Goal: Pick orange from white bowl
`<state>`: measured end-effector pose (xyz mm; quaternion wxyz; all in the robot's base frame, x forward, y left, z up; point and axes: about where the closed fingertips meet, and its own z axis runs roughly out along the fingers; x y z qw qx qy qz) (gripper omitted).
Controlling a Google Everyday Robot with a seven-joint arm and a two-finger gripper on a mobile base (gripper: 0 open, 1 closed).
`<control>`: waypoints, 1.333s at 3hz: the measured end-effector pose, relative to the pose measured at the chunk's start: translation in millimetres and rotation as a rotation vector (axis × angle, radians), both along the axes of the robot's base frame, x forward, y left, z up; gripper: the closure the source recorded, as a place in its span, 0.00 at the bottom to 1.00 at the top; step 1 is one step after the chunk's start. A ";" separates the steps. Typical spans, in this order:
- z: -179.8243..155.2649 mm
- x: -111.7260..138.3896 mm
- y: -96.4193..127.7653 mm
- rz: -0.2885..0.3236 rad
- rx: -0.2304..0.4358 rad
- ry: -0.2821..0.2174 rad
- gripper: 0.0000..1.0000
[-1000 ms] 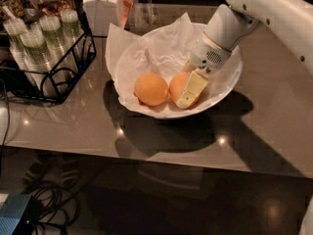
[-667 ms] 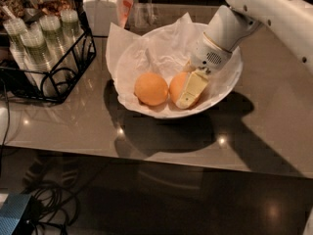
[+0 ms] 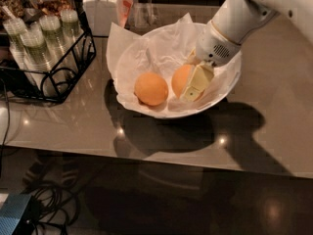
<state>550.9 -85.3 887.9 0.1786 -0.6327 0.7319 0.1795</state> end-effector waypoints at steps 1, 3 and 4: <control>36.3 -9.2 3.1 0.033 0.048 -0.085 1.00; 103.4 -69.9 -12.9 -0.018 0.120 -0.279 1.00; 104.0 -73.2 -19.7 -0.036 0.114 -0.282 1.00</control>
Offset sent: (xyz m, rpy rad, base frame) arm -0.0717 -0.0139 0.1229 0.1458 -0.3085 0.0210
